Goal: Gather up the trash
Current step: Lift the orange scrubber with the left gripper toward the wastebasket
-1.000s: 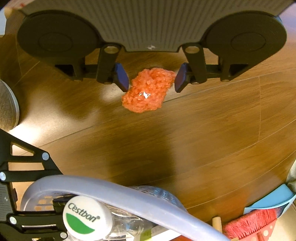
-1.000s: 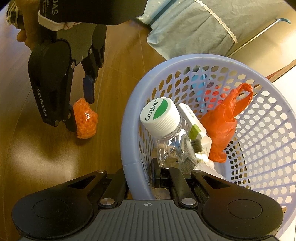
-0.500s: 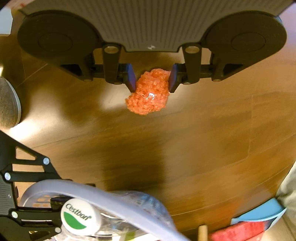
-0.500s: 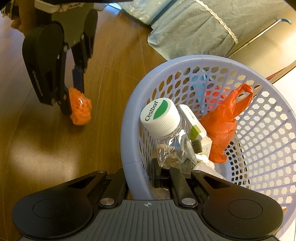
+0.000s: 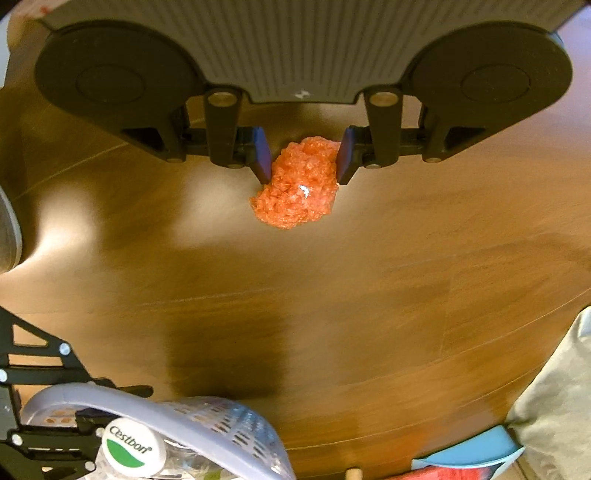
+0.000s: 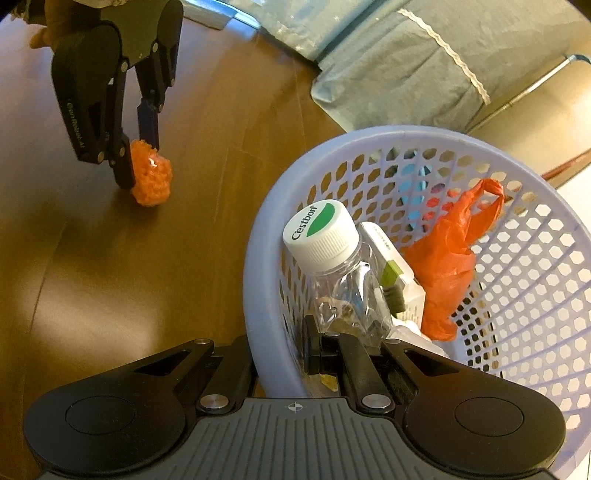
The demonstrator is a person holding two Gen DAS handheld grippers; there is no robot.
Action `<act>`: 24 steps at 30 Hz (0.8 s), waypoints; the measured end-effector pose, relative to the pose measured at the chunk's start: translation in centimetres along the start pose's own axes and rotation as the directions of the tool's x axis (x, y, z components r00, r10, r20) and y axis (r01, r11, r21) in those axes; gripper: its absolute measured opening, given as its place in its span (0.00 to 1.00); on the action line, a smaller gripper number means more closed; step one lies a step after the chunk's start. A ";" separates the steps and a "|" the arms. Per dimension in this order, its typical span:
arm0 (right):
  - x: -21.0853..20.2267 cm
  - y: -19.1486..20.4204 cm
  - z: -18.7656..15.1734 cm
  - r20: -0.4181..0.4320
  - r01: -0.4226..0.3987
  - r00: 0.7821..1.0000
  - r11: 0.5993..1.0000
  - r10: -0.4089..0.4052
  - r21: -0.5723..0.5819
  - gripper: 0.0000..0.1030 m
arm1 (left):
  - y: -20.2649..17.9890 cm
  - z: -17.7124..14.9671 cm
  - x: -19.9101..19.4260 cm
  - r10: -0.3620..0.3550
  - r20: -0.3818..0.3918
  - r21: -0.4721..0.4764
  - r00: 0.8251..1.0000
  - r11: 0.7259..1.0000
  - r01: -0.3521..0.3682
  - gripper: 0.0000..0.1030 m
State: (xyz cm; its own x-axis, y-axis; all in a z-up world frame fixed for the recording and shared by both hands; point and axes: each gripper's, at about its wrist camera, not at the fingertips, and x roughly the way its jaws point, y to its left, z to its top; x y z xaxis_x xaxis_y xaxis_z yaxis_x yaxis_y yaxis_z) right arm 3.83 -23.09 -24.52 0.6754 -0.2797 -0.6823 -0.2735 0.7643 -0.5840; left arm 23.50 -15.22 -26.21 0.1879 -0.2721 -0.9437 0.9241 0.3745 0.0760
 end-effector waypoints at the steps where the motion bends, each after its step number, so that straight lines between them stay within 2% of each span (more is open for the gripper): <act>1: -0.1 0.1 0.2 0.005 -0.004 1.000 1.000 0.004 -0.005 0.02 | 0.0 -0.3 -0.1 0.005 -0.005 -0.003 1.000 1.000 -0.005 0.31; 8: -0.6 1.0 0.8 0.029 -0.031 0.999 0.999 0.032 -0.035 0.02 | -0.4 -1.6 -0.4 0.040 -0.048 0.030 0.998 0.999 -0.039 0.33; 15: -0.4 1.4 1.2 0.034 -0.041 0.999 0.998 0.043 -0.050 0.03 | -0.4 -2.0 -0.1 0.029 -0.044 0.044 0.999 0.999 -0.027 0.34; 24: -0.9 1.7 2.0 0.065 -0.067 0.995 0.995 0.072 -0.076 0.02 | 0.3 -2.9 -1.2 -0.003 -0.082 -0.013 0.997 1.000 0.002 0.33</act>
State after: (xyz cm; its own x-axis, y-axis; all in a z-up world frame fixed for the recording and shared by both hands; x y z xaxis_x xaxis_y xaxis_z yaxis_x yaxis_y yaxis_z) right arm 4.14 -20.40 -24.03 0.6969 -0.1858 -0.6927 -0.3695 0.7347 -0.5689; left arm 22.61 -12.19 -26.02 0.1570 -0.1999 -0.9672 0.9202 0.3852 0.0697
